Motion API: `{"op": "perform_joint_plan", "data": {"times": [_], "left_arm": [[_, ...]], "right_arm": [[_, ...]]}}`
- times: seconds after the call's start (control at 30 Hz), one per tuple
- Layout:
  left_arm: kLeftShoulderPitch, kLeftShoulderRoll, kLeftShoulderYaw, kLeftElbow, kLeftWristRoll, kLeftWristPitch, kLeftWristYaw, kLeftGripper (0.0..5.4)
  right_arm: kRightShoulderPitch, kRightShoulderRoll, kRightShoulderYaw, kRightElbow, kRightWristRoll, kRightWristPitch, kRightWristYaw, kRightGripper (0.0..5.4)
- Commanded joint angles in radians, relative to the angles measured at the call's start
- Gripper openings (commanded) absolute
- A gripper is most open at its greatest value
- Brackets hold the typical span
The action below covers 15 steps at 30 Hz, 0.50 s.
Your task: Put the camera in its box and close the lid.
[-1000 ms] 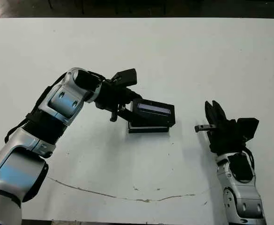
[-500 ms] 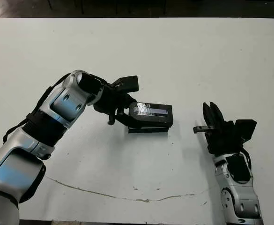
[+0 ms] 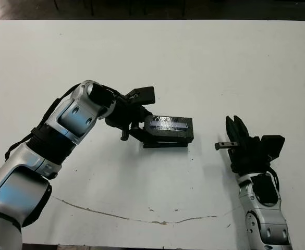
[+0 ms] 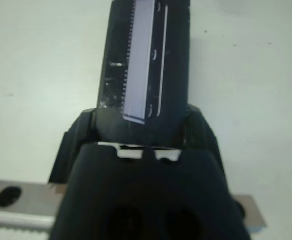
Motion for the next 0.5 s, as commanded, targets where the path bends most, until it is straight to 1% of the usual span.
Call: {"op": "perform_joint_plan", "data": {"times": [0.03, 0.17, 0.27, 0.4, 0.5], "left_arm": [[0.028, 0.007, -0.013, 0.008, 0.0, 0.011, -0.012, 1.83], [0.032, 0.015, -0.013, 0.0, 0.002, 0.028, -0.014, 1.83], [0.034, 0.019, -0.017, -0.007, 0.007, 0.057, -0.009, 1.83], [0.039, 0.021, -0.018, -0.007, 0.007, 0.055, -0.008, 1.83], [0.04, 0.022, -0.02, -0.009, 0.012, 0.053, -0.003, 1.83]], "right_arm": [[0.017, 0.004, 0.001, 0.01, 0.001, 0.001, -0.003, 0.0], [0.019, 0.004, 0.003, 0.002, 0.002, 0.018, -0.006, 0.0], [0.016, 0.008, 0.003, 0.013, 0.004, 0.008, -0.006, 0.0], [0.014, 0.009, 0.004, 0.02, 0.006, 0.0, 0.0, 0.0], [0.015, 0.012, 0.005, 0.016, 0.005, 0.008, -0.003, 0.0]]}}
